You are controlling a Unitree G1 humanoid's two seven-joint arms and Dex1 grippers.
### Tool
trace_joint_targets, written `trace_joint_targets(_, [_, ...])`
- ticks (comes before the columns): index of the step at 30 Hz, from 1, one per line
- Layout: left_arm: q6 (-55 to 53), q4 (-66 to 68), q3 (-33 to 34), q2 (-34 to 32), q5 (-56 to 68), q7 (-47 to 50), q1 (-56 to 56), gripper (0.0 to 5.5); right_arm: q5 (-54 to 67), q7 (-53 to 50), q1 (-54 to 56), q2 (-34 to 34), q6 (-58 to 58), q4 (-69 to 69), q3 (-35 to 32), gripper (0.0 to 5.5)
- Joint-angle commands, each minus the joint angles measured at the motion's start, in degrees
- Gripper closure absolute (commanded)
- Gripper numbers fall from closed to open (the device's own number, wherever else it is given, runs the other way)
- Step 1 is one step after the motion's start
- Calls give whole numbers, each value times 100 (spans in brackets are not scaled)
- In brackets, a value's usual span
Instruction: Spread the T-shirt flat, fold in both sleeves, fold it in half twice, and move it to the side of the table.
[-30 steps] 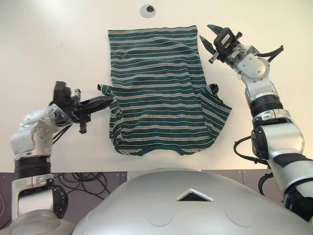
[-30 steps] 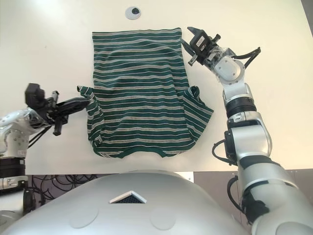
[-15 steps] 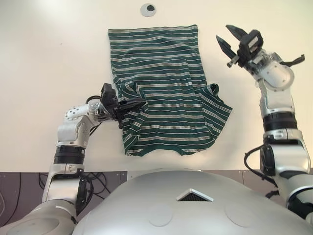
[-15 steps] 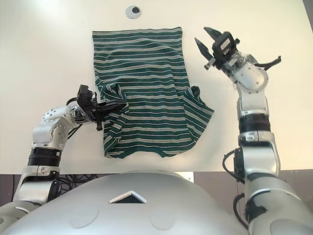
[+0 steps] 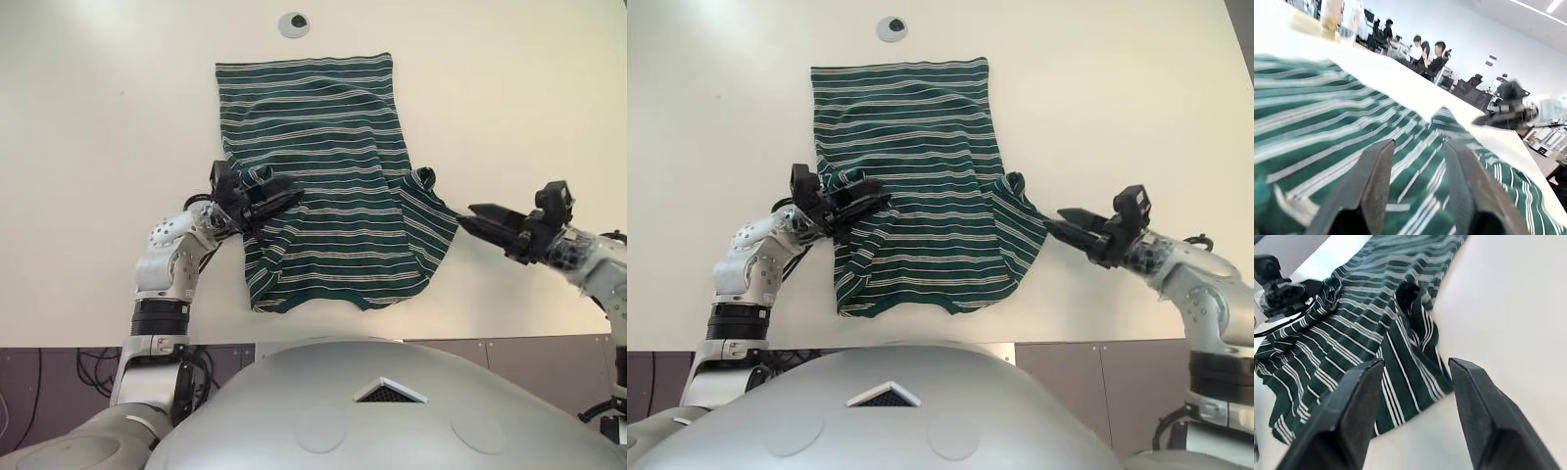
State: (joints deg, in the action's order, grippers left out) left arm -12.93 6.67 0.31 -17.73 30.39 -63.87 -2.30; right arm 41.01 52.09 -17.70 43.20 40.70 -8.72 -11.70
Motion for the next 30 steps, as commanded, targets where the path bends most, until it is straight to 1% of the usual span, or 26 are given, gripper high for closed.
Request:
trace_joint_targets(1, [350,-380,84,159,-96,380,-51,371,-95,-169,33,-201,146,260,69,309])
trace_joint_targets(6, [1400,-834,201,604,-431,1140,-43,371,-293,-260,84,-323,128,586,186,309])
trace_joint_targets(9, [1743,-921,139,632,-572,1265,-50,371,-266,-196,64,-355,156,625,275,309])
trace_joint_targets(12, [1986,-588,165,601,-636,1253,37,371,-150,-126,59,-377,231,532,326,309])
trace_joint_targets(14, [2109,-380,197,607,-638,1269,85,369,-120,-110,75,-380,253,502,357,337])
trace_joint_targets(16, [2201,-289,204,613,-615,1271,112,369,-110,-107,104,-374,271,511,368,379])
trace_joint_targets(18, [2274,-275,198,618,-592,1275,127,369,-167,-134,142,-351,248,553,378,405])
trace_joint_targets(20, [2312,-278,184,621,-583,1285,137,369,-215,-131,182,-334,223,615,399,445])
trace_joint_targets(25, [2353,-288,138,633,-608,1332,168,369,-255,-68,278,-281,204,694,397,523])
trace_joint_targets(27, [2340,-293,123,646,-607,1359,203,369,-273,-37,301,-257,200,720,391,547])
trace_joint_targets(30, [2339,-268,100,667,-610,1392,256,369,-243,16,288,-214,214,688,353,549])
